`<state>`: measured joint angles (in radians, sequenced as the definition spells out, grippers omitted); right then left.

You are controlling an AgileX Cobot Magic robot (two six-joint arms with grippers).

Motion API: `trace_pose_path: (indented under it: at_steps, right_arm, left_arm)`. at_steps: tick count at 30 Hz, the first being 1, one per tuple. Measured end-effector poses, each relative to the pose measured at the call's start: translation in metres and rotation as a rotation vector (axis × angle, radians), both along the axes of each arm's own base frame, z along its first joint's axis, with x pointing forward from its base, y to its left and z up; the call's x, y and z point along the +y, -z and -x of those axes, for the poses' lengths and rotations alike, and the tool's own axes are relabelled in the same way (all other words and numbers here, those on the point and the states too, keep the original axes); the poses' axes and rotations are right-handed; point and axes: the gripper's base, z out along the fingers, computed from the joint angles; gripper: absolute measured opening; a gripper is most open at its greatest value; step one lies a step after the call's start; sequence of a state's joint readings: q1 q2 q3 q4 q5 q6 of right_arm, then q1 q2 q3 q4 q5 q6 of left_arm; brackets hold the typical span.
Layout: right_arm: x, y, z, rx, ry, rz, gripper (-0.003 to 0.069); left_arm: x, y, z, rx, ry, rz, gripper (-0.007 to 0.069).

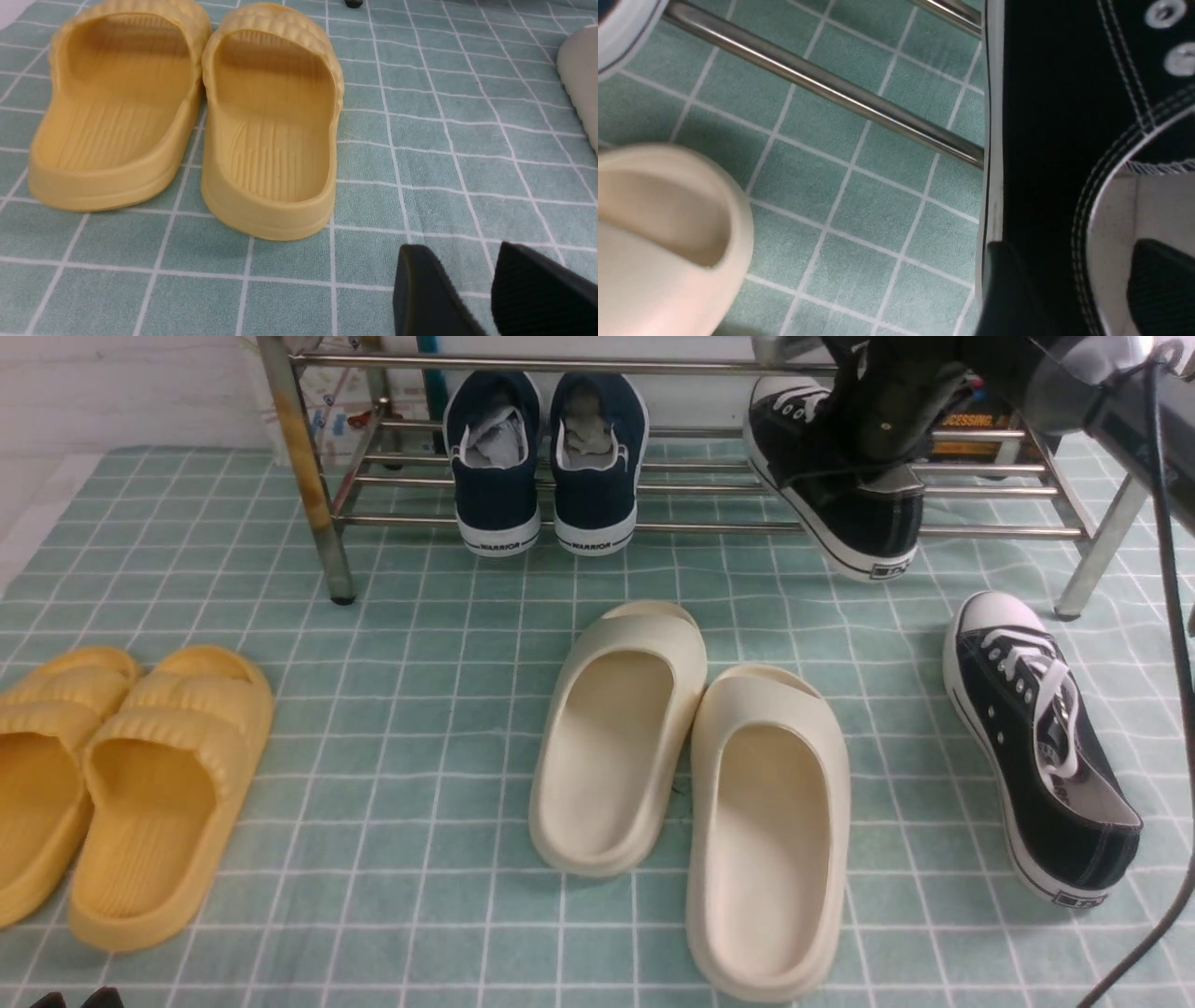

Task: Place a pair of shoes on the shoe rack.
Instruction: Use the right arm to put a shoe into the shoe rack, then use the right arm to grab the shoe closest to it

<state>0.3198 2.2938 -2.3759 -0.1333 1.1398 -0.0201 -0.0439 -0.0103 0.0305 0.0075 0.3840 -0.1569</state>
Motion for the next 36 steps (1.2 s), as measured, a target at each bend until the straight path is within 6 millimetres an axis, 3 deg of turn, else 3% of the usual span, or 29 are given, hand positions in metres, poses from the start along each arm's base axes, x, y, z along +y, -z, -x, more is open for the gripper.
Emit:
trace_pose_path:
  at_steps: [7,13,15,16,20,25,29,30,32,36]
  right_arm:
    - [-0.003,-0.036,0.011,-0.026,-0.013,-0.001,0.0426]
    - [-0.001,-0.066,0.032,-0.03,-0.053,-0.1,0.0365]
    - [-0.004,-0.077,0.053,0.007,-0.066,-0.137,0.0322]
    - [-0.004,-0.078,0.055,0.011,-0.066,-0.138,0.0319]
    - [-0.015,-0.084,0.099,0.093,-0.073,-0.154,0.0262]
    - [-0.038,-0.058,0.164,0.251,-0.065,-0.085,0.0228]
    - [-0.056,-0.017,0.204,0.396,0.015,-0.016,0.0238]
    - [-0.058,-0.016,0.206,0.397,0.022,-0.008,0.0239]
    - [-0.065,0.011,0.223,0.459,0.054,0.019,0.0256]
    - [-0.068,0.04,0.232,0.472,0.078,0.021,0.0297]
  left_arm:
    - [0.0,0.0,0.0,0.0,0.0,0.0,0.0239]
    - [0.0,0.0,0.0,0.0,0.0,0.0,0.0239]
    - [0.0,0.0,0.0,0.0,0.0,0.0,0.0239]
    - [0.0,0.0,0.0,0.0,0.0,0.0,0.0239]
    - [0.0,0.0,0.0,0.0,0.0,0.0,0.0239]
    - [0.0,0.0,0.0,0.0,0.0,0.0,0.0239]
    - [0.0,0.0,0.0,0.0,0.0,0.0,0.0239]
    - [0.0,0.0,0.0,0.0,0.0,0.0,0.0239]
    - [0.0,0.0,0.0,0.0,0.0,0.0,0.0239]
    - [0.0,0.0,0.0,0.0,0.0,0.0,0.0239]
